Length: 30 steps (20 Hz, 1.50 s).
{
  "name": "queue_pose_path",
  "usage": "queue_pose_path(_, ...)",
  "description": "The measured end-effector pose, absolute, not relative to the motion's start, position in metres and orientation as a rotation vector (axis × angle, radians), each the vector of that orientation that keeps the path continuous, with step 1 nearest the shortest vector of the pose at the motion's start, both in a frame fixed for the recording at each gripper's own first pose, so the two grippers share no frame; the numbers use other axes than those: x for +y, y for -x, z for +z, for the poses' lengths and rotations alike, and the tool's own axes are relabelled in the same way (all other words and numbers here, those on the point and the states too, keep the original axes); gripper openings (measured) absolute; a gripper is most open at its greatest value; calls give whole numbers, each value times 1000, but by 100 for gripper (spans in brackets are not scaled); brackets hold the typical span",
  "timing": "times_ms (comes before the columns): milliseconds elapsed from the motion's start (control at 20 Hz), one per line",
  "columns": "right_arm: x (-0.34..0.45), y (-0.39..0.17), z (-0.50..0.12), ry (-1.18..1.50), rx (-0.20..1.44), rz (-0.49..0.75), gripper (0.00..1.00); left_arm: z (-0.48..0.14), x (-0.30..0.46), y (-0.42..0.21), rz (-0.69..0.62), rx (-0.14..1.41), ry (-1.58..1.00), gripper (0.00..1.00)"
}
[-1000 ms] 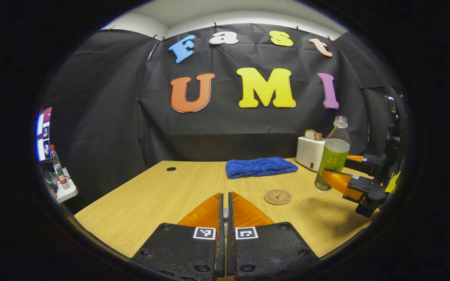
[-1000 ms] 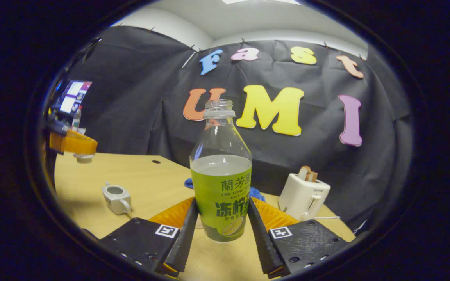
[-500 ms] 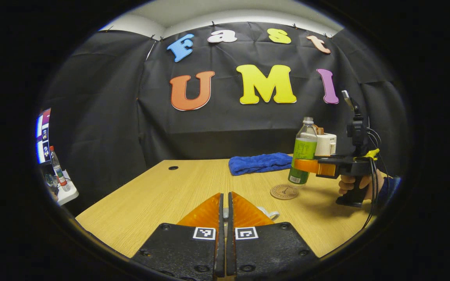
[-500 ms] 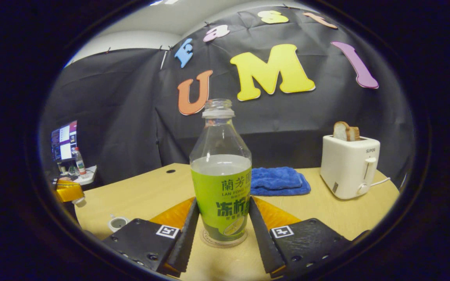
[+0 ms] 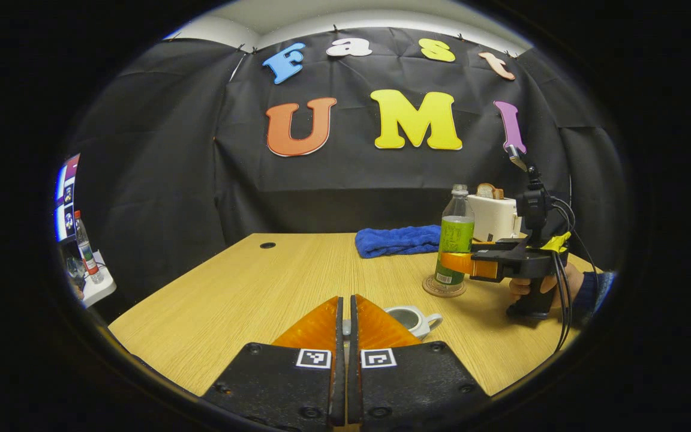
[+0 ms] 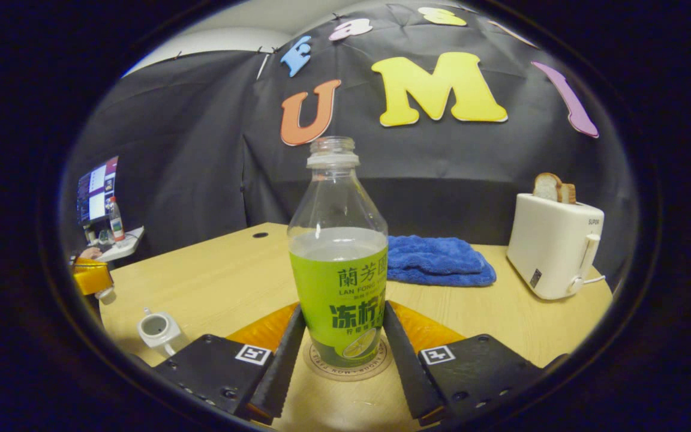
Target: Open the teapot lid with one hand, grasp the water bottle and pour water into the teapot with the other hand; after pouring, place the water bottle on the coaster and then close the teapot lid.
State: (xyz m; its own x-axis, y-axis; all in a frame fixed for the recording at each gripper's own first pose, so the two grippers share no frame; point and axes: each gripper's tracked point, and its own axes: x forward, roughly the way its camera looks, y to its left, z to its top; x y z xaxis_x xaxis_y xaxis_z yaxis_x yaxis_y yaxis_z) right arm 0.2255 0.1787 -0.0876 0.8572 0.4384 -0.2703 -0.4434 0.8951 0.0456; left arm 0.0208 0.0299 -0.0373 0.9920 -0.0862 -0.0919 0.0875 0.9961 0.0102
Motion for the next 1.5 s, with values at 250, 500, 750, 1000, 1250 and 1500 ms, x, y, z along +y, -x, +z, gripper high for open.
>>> queue_pose_path(250,174,-214,-79,-5,273,474,98,-34,32,-17,-78,87,-13,4)
queue_pose_path(500,156,-190,-73,-13,261,455,97,-28,30,-14,-83,84,7,4)
queue_pose_path(750,118,-152,-72,-7,233,394,97,-16,18,-16,-110,63,22,4)
queue_pose_path(1000,58,-107,-43,7,106,284,97,-5,-5,-30,-147,37,10,4)
queue_pose_path(1250,0,-57,-42,-37,62,179,96,-12,-23,-46,-171,46,9,4)
queue_pose_path(1500,-24,-27,-54,-62,89,156,96,-38,-35,-60,-171,83,-6,4)
